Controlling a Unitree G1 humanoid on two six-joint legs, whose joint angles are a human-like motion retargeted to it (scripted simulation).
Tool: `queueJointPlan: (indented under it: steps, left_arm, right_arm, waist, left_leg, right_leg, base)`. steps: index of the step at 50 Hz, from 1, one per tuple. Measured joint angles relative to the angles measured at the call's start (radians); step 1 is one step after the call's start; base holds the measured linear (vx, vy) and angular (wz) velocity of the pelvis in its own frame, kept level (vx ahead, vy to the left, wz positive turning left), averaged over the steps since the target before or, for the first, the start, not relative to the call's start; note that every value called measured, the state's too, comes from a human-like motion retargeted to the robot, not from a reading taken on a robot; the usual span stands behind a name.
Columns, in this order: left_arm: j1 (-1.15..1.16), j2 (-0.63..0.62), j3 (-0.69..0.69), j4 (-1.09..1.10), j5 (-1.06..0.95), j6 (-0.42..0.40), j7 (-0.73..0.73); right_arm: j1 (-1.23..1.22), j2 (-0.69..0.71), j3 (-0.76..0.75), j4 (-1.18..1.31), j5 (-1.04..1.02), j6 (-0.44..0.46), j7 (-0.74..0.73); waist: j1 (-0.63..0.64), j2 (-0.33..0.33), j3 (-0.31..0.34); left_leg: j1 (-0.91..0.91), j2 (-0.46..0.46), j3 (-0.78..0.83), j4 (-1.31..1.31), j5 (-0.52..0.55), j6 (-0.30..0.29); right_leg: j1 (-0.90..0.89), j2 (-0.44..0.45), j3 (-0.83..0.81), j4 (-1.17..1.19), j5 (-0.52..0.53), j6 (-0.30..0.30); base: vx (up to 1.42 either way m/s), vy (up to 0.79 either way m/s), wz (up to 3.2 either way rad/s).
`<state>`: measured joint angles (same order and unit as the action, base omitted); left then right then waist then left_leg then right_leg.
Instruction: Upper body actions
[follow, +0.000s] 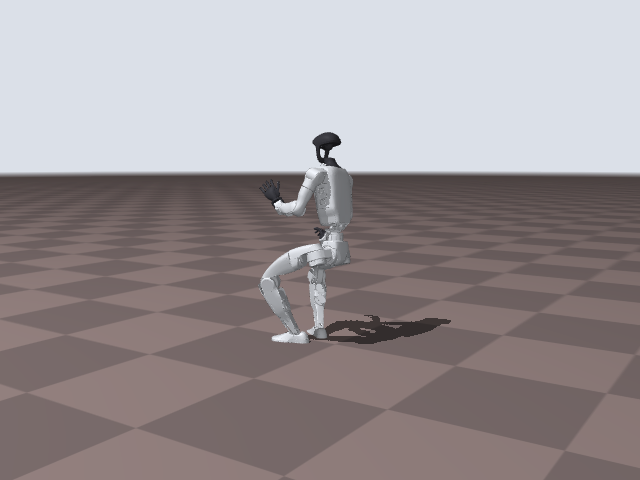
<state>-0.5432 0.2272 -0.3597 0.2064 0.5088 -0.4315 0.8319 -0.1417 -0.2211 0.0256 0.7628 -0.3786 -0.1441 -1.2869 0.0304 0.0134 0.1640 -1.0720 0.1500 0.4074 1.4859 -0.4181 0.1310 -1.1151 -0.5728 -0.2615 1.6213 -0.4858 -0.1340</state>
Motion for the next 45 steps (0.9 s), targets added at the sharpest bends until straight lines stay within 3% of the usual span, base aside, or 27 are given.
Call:
queueJointPlan:
  steps: [15, 30, 39, 45]
  left_arm:
    - [0.192, 0.074, -0.100, -0.084, -0.015, -0.129, 0.096]
    - [0.493, 0.042, -0.134, -0.120, 0.221, -0.237, 0.308]
    - [0.507, 0.003, -0.110, -0.088, 0.242, -0.203, 0.310]
    - [0.481, 0.015, -0.047, 0.052, 0.292, -0.027, 0.163]
  right_arm:
    - [0.036, 0.030, -0.038, 0.035, -0.071, -0.101, -0.047]
    - [0.032, 0.055, -0.023, 0.030, -0.123, -0.101, -0.038]
    - [0.041, 0.054, -0.022, 0.034, -0.111, -0.107, -0.027]
    - [0.045, 0.056, -0.013, 0.033, -0.128, -0.082, -0.036]
  waist:
    - [0.019, 0.004, -0.074]
    - [-0.005, -0.001, -0.092]
    - [0.001, -0.007, -0.094]
    - [-0.004, -0.005, -0.101]
  left_leg:
    - [-0.011, 0.011, 0.004, 0.005, -0.002, -0.003]
    - [-0.022, 0.031, -0.004, 0.012, -0.006, -0.005]
    - [-0.014, 0.026, -0.001, 0.008, -0.004, -0.004]
    - [-0.012, 0.028, -0.002, 0.010, -0.004, -0.005]
  right_leg:
    - [-0.015, 0.000, -0.004, 0.000, 0.000, -0.001]
    - [-0.018, 0.016, -0.016, -0.005, 0.003, -0.003]
    - [-0.013, 0.010, -0.014, -0.004, 0.002, -0.002]
    - [-0.011, 0.011, -0.015, -0.004, 0.002, -0.002]
  base:
    - [0.02, 0.02, -0.01]
    - [0.00, 0.00, 0.00]
    - [0.00, 0.00, 0.00]
    - [0.00, 0.00, 0.00]
